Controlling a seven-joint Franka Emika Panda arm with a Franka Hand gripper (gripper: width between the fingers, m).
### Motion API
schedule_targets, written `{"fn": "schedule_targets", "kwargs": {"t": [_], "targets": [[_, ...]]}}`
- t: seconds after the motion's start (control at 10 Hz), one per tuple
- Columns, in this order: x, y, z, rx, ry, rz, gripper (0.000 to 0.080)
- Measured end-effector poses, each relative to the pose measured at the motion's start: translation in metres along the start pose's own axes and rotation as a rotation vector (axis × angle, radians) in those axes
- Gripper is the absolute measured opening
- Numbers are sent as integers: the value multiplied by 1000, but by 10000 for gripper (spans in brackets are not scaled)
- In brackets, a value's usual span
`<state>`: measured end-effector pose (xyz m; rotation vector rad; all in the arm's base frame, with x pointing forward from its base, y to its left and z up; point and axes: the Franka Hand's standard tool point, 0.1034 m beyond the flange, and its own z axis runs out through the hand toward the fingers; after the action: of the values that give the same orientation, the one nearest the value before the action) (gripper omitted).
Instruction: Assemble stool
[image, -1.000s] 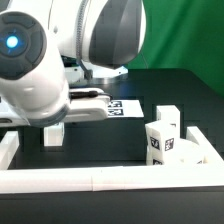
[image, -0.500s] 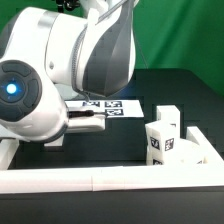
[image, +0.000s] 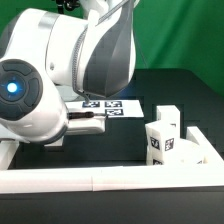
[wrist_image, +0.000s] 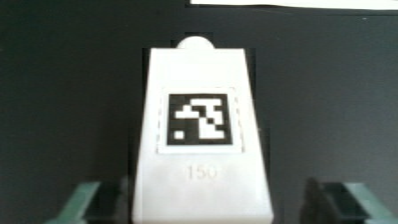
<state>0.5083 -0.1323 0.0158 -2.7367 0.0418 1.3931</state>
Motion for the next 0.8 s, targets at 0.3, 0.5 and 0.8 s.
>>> {"fn": "schedule_targets", "kwargs": {"t": [0.3, 0.5, 0.8], "targets": [[0, 1, 0, 1, 0, 1, 337], [0, 1, 0, 2, 0, 1, 337], [-1, 1, -3, 2, 7, 0, 337]]}}
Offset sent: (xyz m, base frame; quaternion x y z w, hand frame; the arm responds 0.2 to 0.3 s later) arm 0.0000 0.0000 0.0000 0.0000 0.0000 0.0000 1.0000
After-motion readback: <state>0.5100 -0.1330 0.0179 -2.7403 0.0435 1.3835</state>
